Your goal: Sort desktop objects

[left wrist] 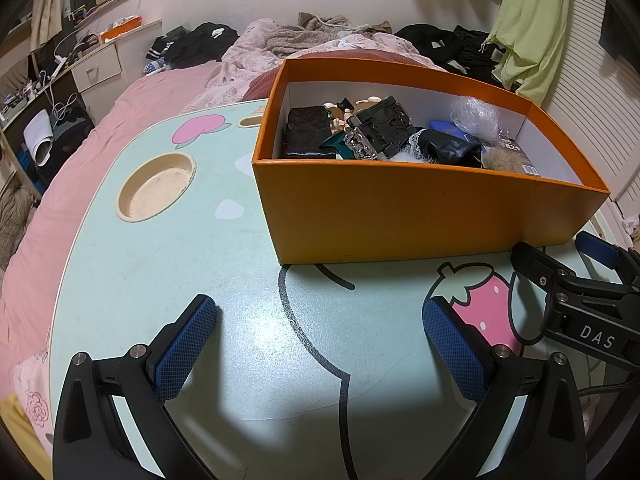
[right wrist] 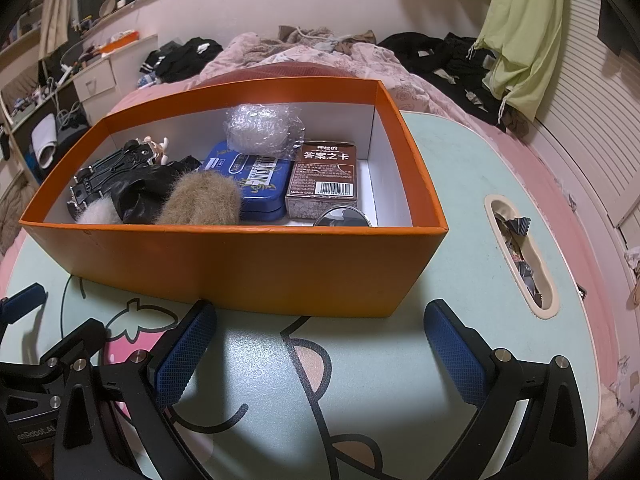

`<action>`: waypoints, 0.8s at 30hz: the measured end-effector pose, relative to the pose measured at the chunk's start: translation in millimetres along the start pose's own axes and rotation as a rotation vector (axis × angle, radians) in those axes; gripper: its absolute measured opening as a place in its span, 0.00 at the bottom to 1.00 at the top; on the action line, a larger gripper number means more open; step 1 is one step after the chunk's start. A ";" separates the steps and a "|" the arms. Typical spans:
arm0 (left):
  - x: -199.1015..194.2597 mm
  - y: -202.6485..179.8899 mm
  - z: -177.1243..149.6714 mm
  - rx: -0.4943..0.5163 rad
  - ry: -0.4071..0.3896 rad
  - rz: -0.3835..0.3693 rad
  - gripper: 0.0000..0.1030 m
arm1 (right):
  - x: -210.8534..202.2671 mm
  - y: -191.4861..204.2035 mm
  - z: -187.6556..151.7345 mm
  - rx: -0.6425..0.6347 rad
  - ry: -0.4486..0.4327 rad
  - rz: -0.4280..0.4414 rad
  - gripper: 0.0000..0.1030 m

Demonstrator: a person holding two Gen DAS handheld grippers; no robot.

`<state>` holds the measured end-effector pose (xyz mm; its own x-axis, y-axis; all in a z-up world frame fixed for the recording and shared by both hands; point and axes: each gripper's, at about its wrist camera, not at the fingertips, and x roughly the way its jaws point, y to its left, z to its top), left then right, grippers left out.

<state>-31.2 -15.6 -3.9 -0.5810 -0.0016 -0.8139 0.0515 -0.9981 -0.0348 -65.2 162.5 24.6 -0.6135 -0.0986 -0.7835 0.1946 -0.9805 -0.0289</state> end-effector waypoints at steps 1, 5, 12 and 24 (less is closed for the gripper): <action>-0.1 0.0 0.1 0.000 0.000 0.000 1.00 | -0.3 0.1 -0.1 0.000 0.000 0.000 1.00; 0.0 0.0 -0.1 0.000 0.000 0.000 1.00 | -0.4 0.2 0.0 0.000 0.000 0.000 1.00; -0.2 -0.1 0.0 0.000 0.000 0.000 1.00 | -0.6 0.5 0.1 0.000 0.001 0.000 1.00; -0.1 -1.0 -1.3 0.003 0.000 0.002 1.00 | 2.5 -0.7 -0.8 0.002 0.004 0.003 1.00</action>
<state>-30.1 -14.5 -4.5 -0.5813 -0.0039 -0.8137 0.0502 -0.9983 -0.0311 -66.2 163.0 22.2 -0.6102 -0.1005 -0.7859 0.1945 -0.9806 -0.0256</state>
